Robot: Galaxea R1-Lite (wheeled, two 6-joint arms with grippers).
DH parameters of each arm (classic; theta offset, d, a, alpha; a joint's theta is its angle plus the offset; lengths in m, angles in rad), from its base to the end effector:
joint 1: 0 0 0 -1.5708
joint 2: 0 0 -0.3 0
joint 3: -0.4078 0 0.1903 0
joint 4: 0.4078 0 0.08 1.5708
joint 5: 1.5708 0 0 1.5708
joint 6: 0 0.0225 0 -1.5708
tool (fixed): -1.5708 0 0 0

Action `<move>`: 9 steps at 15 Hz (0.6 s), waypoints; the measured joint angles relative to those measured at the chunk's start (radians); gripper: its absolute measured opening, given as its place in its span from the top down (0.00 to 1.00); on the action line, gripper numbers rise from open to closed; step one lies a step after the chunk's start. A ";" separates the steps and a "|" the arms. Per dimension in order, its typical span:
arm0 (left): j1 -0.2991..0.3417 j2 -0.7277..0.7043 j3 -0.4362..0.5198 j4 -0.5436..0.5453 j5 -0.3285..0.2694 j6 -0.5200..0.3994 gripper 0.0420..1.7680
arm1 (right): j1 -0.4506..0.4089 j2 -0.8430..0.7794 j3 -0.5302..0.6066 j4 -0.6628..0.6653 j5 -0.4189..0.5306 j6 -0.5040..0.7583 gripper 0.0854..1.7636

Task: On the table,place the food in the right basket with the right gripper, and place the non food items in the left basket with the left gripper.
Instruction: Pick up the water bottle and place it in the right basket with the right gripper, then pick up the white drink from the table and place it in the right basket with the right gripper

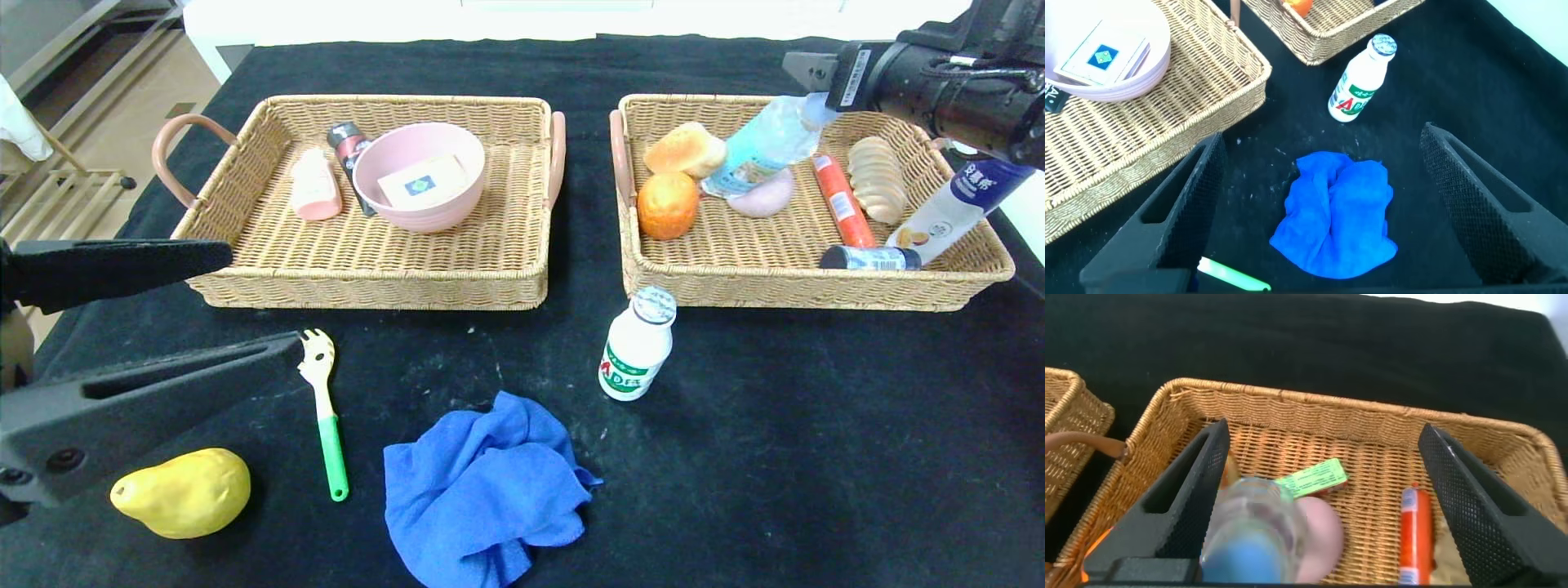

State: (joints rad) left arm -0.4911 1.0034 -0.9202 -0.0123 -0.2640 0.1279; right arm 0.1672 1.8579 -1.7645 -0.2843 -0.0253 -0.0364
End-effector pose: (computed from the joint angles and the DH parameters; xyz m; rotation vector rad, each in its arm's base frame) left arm 0.1036 -0.0620 0.3065 0.1299 0.0238 -0.7584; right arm 0.3615 0.0604 0.3660 -0.0179 -0.1927 0.1380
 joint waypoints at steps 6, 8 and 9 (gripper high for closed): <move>0.000 0.000 0.000 -0.002 0.001 0.000 0.03 | -0.002 -0.068 0.026 0.053 0.006 0.000 0.04; 0.000 0.000 0.000 -0.003 0.001 0.000 0.03 | -0.001 -0.096 0.050 0.070 0.014 0.000 0.04; 0.000 0.000 0.000 -0.002 0.001 0.000 0.03 | 0.002 -0.110 0.067 0.072 0.020 0.000 0.04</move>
State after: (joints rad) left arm -0.4911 1.0034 -0.9202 -0.0147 -0.2626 0.1279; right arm 0.1691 1.7483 -1.6977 -0.2126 -0.0051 -0.0360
